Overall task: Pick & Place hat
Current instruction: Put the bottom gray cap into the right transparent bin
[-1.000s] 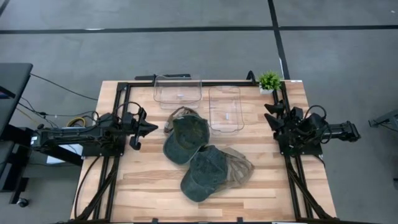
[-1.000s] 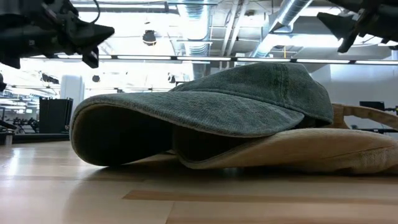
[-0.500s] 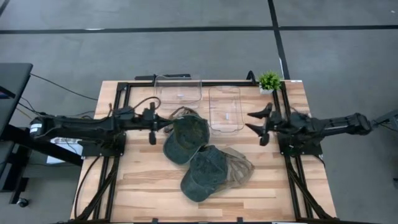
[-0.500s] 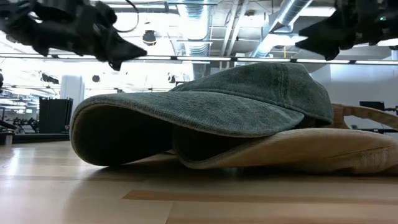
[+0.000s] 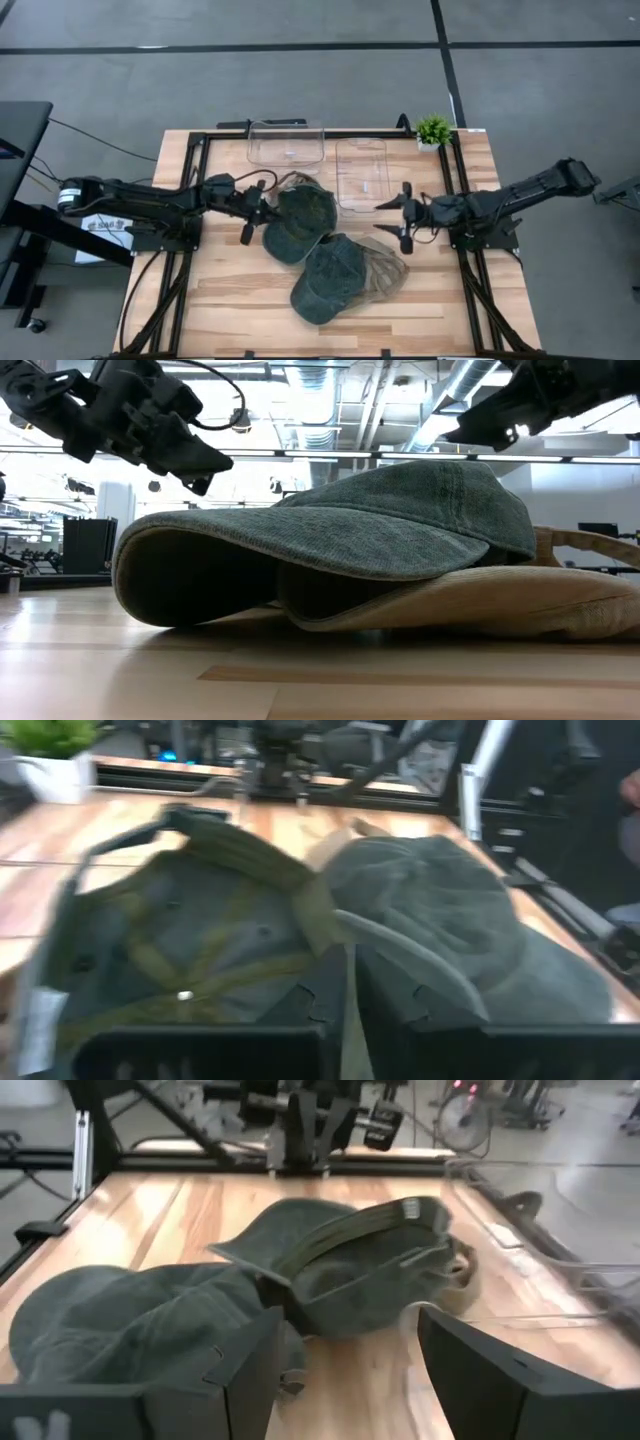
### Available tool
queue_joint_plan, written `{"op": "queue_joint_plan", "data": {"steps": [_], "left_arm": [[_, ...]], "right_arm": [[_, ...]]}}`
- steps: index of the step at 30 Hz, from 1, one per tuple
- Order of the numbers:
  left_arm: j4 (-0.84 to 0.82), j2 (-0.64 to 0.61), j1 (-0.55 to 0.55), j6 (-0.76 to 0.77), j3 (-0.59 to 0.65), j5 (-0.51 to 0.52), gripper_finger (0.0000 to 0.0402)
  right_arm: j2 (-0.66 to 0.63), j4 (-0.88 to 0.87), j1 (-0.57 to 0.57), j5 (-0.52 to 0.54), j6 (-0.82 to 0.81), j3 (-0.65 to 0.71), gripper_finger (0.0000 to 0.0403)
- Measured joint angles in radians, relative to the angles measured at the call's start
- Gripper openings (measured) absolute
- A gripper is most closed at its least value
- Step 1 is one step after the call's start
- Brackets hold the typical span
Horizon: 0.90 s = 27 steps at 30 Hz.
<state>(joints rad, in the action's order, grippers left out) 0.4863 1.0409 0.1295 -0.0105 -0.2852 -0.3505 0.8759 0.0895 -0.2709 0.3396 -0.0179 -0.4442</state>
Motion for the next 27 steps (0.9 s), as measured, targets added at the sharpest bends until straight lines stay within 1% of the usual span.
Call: {"op": "queue_joint_plan", "data": {"steps": [5,8,10,15,21,27], "left_arm": [[-0.001,0.000,-0.045,0.011,0.000,-0.001,0.0080],[0.000,0.000,-0.061,0.056,0.000,-0.002,0.0099],[0.000,0.000,-0.074,0.090,0.000,-0.001,0.0106],[0.000,0.000,-0.127,0.124,0.000,0.017,0.0111],[0.008,0.000,-0.218,0.125,0.000,0.115,0.0111],[0.016,0.000,-0.288,0.143,0.000,0.178,0.0111]], "right_arm": [[0.116,-0.008,-0.057,0.061,-0.030,-0.068,0.0221],[0.160,-0.017,-0.085,0.064,-0.066,-0.104,0.0221],[0.178,-0.053,-0.107,0.065,-0.100,-0.131,0.0221],[0.214,-0.181,-0.166,0.065,-0.212,-0.197,0.0221],[0.251,-0.320,-0.228,0.065,-0.370,-0.252,0.0221],[0.270,-0.466,-0.270,0.056,-0.588,-0.261,0.0221]]}}
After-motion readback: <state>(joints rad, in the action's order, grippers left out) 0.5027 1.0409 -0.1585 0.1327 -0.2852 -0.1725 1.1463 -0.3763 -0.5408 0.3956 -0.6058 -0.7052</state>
